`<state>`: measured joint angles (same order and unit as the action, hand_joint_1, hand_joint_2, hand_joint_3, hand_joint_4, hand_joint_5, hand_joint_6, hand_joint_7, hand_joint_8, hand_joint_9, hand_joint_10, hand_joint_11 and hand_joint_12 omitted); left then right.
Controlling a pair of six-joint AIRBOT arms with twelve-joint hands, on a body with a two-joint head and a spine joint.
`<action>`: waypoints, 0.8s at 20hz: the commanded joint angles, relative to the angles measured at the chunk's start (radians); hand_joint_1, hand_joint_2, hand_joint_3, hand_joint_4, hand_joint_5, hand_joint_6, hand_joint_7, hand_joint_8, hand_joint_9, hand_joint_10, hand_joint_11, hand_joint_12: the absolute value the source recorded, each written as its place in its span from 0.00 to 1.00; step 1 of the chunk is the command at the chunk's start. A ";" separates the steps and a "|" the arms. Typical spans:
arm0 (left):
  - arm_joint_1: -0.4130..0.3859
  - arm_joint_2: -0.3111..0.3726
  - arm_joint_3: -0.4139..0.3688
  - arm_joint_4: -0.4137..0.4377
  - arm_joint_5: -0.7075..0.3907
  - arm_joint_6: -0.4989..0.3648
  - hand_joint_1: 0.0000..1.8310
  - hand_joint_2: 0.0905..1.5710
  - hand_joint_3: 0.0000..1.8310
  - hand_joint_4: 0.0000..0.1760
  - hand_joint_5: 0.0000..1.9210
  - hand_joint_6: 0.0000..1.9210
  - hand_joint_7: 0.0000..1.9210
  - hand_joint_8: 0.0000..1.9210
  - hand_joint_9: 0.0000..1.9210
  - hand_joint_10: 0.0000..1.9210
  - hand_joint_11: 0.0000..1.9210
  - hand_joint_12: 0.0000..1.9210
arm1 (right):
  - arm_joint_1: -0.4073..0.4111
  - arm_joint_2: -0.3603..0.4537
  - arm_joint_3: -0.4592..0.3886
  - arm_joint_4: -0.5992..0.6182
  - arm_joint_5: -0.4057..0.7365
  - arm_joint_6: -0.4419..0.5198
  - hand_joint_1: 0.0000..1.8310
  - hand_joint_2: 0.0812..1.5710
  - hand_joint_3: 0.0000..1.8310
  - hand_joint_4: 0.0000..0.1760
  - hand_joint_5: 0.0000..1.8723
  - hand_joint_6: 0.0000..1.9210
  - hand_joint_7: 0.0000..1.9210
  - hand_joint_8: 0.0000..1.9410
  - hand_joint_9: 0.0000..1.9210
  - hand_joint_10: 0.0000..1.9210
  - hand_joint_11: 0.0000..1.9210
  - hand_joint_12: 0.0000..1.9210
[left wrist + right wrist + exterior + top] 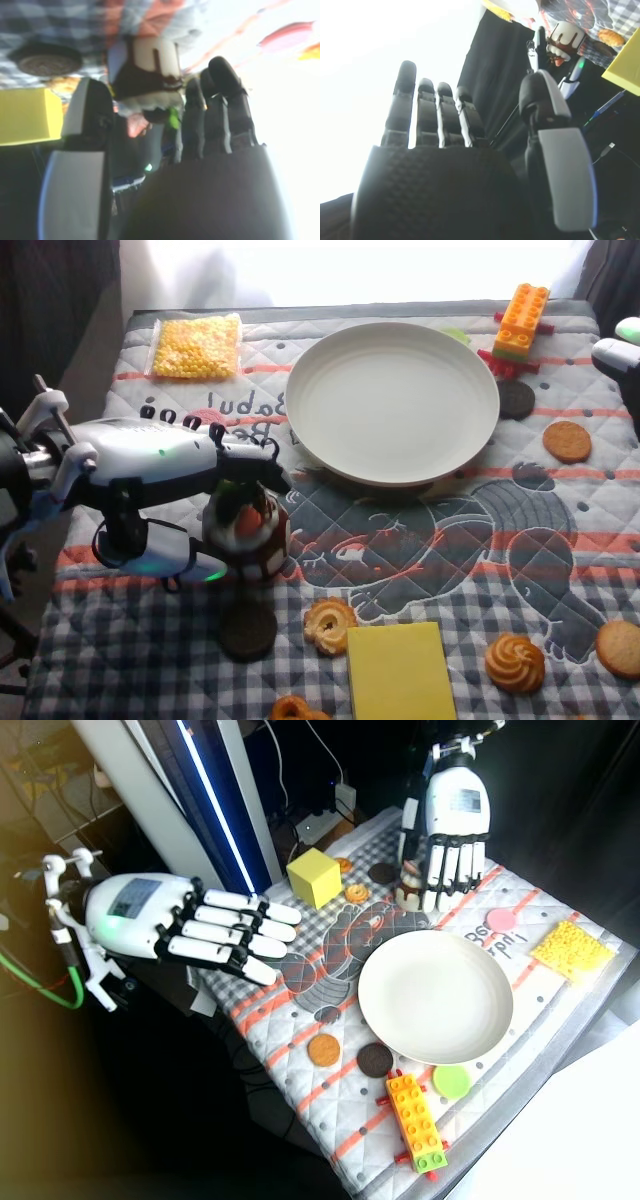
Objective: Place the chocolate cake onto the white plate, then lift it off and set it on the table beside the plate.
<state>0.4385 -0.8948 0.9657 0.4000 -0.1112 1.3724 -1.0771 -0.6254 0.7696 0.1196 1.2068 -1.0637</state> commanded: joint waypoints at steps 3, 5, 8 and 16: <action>-0.009 -0.001 0.002 -0.010 -0.095 0.001 0.53 0.91 0.00 0.07 0.21 0.91 0.21 1.00 0.06 1.00 0.07 1.00 | 0.002 -0.002 0.007 0.023 0.121 -0.002 0.26 0.83 0.00 0.00 0.00 0.00 0.00 0.00 0.00 0.00 0.00 0.54; -0.011 -0.001 0.001 -0.010 -0.098 0.001 0.52 0.92 0.00 0.14 0.21 0.94 0.22 0.99 0.07 1.00 0.08 1.00 | 0.000 -0.002 0.007 0.025 0.121 -0.002 0.24 0.83 0.00 0.00 0.00 0.00 0.00 0.00 0.00 0.00 0.00 0.55; -0.013 0.007 -0.004 -0.012 -0.112 0.001 0.53 0.92 0.00 0.15 0.21 0.95 0.23 0.98 0.09 1.00 0.10 1.00 | -0.002 -0.002 0.007 0.028 0.121 -0.002 0.27 0.82 0.00 0.00 0.00 0.00 0.00 0.00 0.00 0.00 0.00 0.55; -0.169 0.012 0.014 -0.002 -0.143 0.001 0.56 0.85 0.00 0.00 0.29 0.85 0.05 0.82 0.12 0.94 0.21 1.00 | -0.002 -0.004 0.009 0.034 0.121 -0.002 0.22 0.83 0.00 0.00 0.00 0.00 0.00 0.00 0.00 0.00 0.00 0.57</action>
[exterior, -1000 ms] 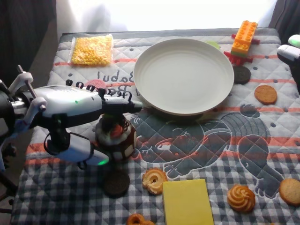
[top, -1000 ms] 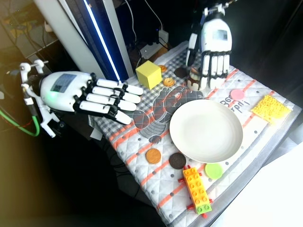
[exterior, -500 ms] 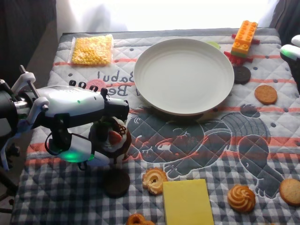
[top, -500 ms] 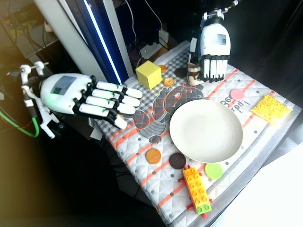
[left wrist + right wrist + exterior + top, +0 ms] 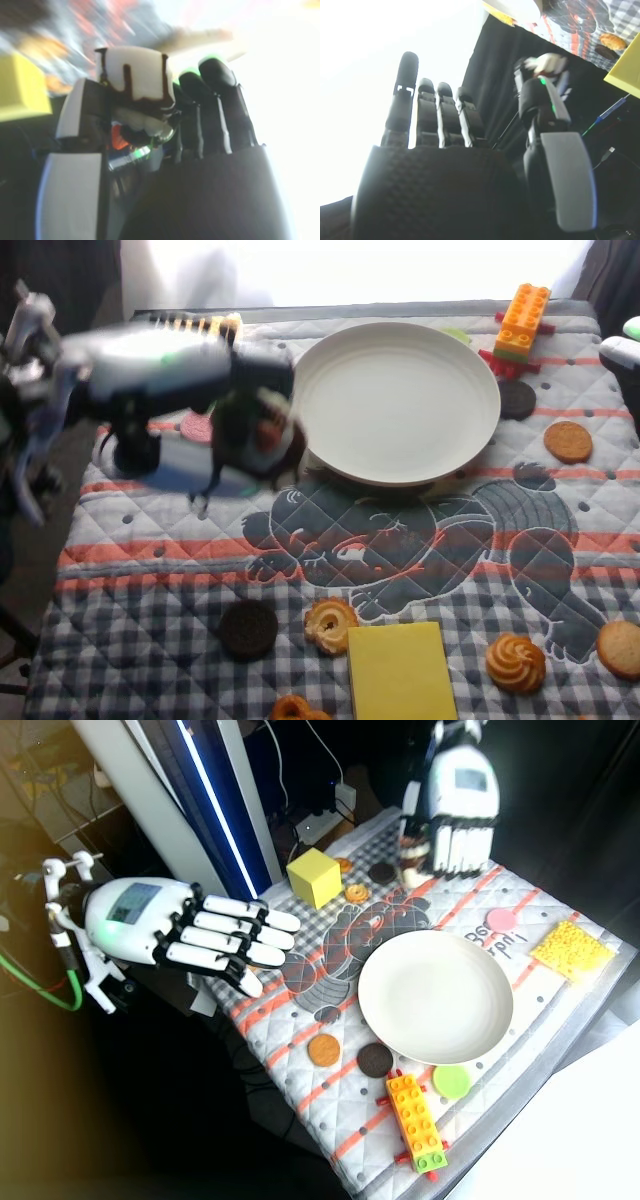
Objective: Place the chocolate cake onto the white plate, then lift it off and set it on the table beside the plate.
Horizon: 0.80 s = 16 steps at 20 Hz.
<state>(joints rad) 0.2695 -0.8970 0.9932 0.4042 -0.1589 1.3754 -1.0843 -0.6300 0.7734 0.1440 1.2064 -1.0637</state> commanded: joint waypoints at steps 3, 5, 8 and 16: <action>-0.055 -0.071 0.076 -0.066 -0.072 -0.003 0.66 0.76 0.00 0.11 0.07 0.91 0.03 0.89 0.07 0.98 0.11 1.00 | 0.005 -0.003 0.007 0.012 0.121 -0.002 0.23 0.83 0.00 0.00 0.00 0.00 0.00 0.00 0.00 0.00 0.00 0.58; -0.087 -0.136 0.144 -0.104 -0.049 -0.004 0.75 0.70 0.00 0.00 0.08 0.88 0.06 0.87 0.09 0.95 0.10 1.00 | 0.005 -0.009 0.011 0.012 0.121 -0.002 0.23 0.83 0.00 0.00 0.00 0.00 0.00 0.00 0.00 0.00 0.00 0.59; -0.117 -0.234 0.228 -0.128 0.001 -0.005 0.75 0.69 0.00 0.10 0.08 0.87 0.04 0.91 0.12 1.00 0.21 1.00 | 0.004 -0.012 0.012 0.012 0.121 -0.002 0.21 0.84 0.00 0.00 0.00 0.00 0.00 0.00 0.00 0.00 0.00 0.61; -0.074 -0.432 0.381 -0.209 0.077 -0.004 0.67 0.68 0.00 0.00 0.13 0.72 0.10 0.77 0.11 0.86 0.16 0.99 | 0.002 -0.016 0.016 0.012 0.104 0.003 0.29 0.82 0.00 0.00 0.00 0.00 0.00 0.00 0.00 0.00 0.00 0.17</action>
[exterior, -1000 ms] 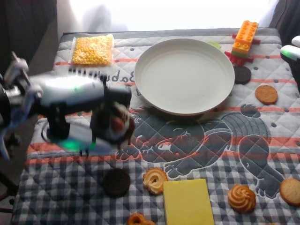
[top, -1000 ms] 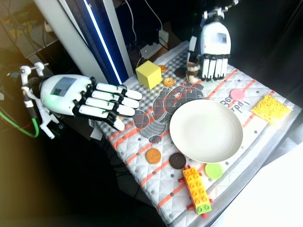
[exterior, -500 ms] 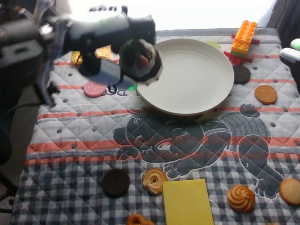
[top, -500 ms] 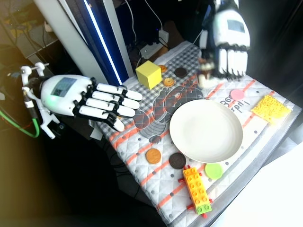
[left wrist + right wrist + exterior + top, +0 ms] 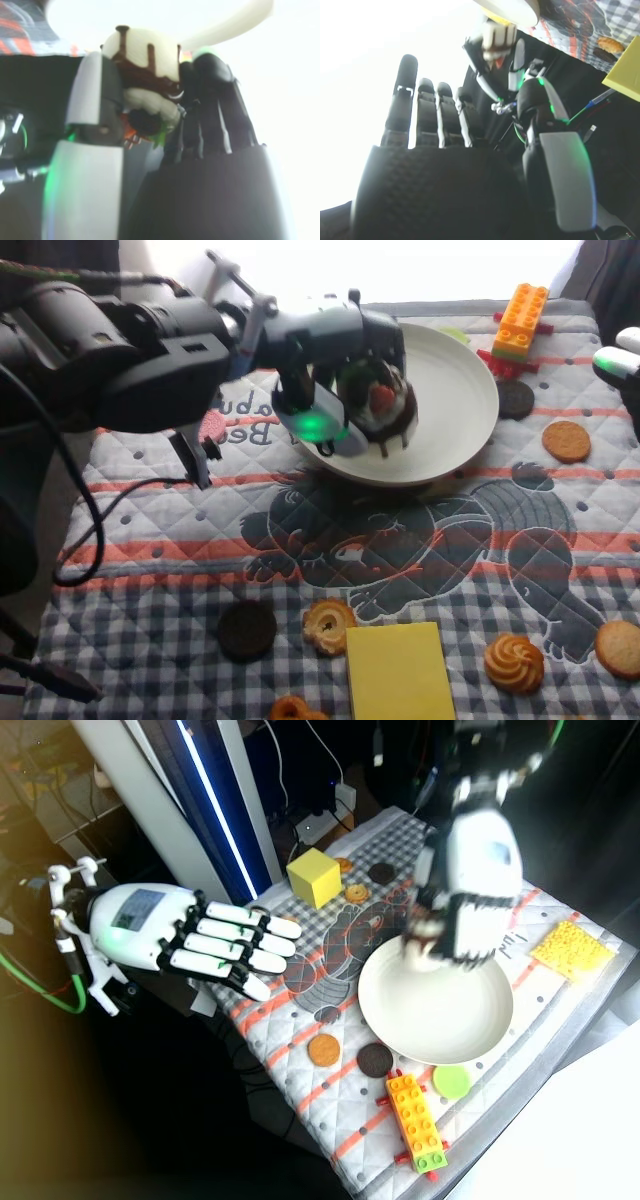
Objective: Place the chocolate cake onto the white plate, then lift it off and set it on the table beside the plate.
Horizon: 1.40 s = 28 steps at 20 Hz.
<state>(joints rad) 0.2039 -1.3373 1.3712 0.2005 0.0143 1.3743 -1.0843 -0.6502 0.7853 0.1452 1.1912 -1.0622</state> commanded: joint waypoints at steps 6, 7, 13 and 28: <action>0.009 -0.038 0.023 -0.005 -0.063 0.027 0.55 0.65 0.00 0.36 0.05 0.19 0.08 0.04 0.01 0.21 0.00 0.70 | 0.001 0.000 0.005 0.011 0.118 0.002 0.29 0.82 0.00 0.00 0.00 0.00 0.00 0.00 0.00 0.00 0.01 0.01; 0.008 -0.034 0.020 -0.005 -0.068 0.027 0.50 0.64 0.00 0.73 0.01 0.04 0.02 0.01 0.00 0.04 0.00 0.41 | 0.001 -0.001 0.005 0.011 0.118 0.002 0.28 0.82 0.00 0.00 0.00 0.00 0.00 0.00 0.00 0.00 0.01 0.01; 0.002 0.111 -0.103 -0.006 -0.185 0.029 0.46 0.59 0.00 1.00 0.00 0.00 0.00 0.00 0.00 0.00 0.00 0.00 | 0.001 -0.005 0.011 0.010 0.118 0.030 0.25 0.84 0.00 0.11 0.00 0.00 0.00 0.00 0.00 0.00 0.00 0.07; 0.275 0.537 -0.428 0.048 -0.627 -0.150 0.48 0.73 0.01 0.50 0.03 0.01 0.01 0.00 0.00 0.00 0.02 0.02 | 0.331 -0.143 0.182 -0.148 -0.248 0.148 0.46 0.78 0.00 0.00 0.01 0.00 0.01 0.00 0.03 0.01 0.00 0.46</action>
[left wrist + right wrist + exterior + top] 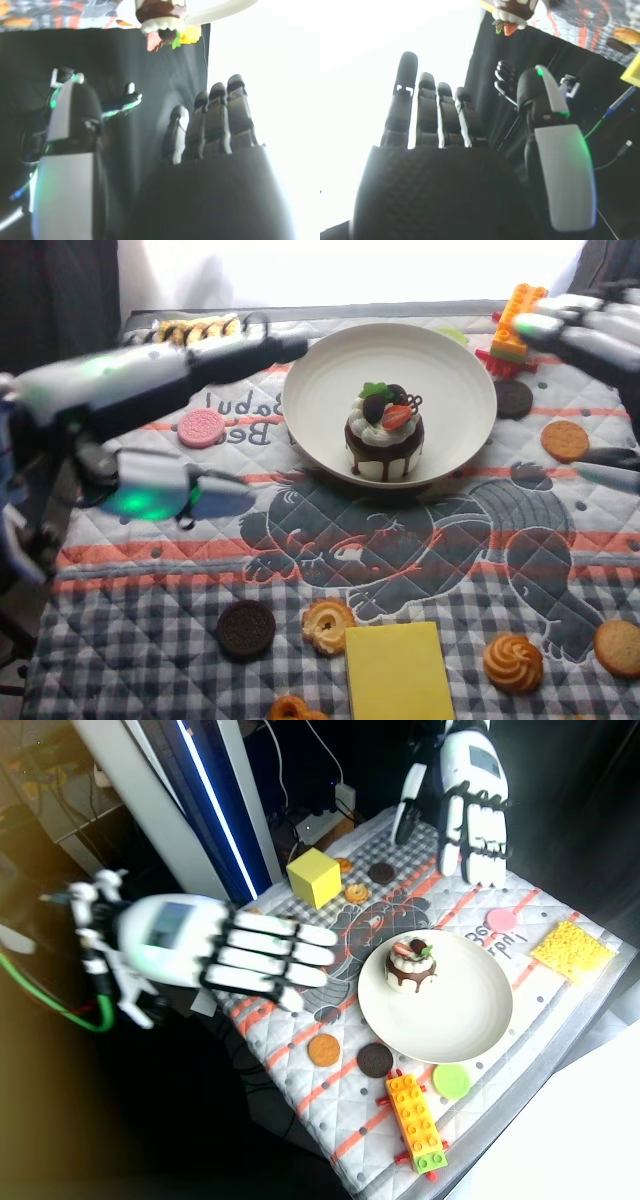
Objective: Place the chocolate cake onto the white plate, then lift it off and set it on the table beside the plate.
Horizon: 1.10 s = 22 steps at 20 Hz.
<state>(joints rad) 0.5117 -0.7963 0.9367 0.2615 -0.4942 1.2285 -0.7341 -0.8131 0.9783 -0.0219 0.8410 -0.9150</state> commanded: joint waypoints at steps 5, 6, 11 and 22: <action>0.099 0.069 -0.061 -0.017 -0.158 -0.014 0.43 0.73 0.00 0.28 0.11 0.04 0.12 0.03 0.11 0.06 0.00 0.65 | 0.167 -0.127 0.095 -0.085 -0.126 0.005 0.45 0.78 0.00 0.09 0.00 0.00 0.00 0.00 0.04 0.02 0.00 0.67; 0.109 0.071 -0.064 -0.017 -0.156 -0.017 0.44 0.73 0.00 0.25 0.13 0.08 0.13 0.11 0.06 0.36 0.00 0.76 | 0.179 -0.139 0.104 -0.092 -0.140 0.005 0.47 0.77 0.00 0.00 0.01 0.00 0.00 0.00 0.04 0.02 0.00 0.66; 0.150 0.061 -0.058 0.014 -0.126 -0.089 0.47 0.74 0.00 0.10 0.05 0.56 0.14 0.31 0.11 0.55 0.07 0.80 | 0.294 -0.245 0.180 -0.149 -0.254 0.005 0.48 0.78 0.00 0.00 0.01 0.00 0.00 0.00 0.01 0.01 0.00 0.60; 0.154 0.043 -0.030 0.007 -0.151 -0.136 0.47 0.76 0.00 0.01 0.13 0.34 0.21 0.10 0.14 0.29 0.00 0.74 | 0.338 -0.360 0.279 -0.174 -0.405 0.005 0.62 0.71 0.00 0.00 0.08 0.00 0.08 0.01 0.09 0.03 0.00 0.51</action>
<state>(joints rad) 0.6720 -0.7574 0.9058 0.2871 -0.5323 1.1007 -0.4137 -1.1782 1.2537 -0.2020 0.3363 -0.9123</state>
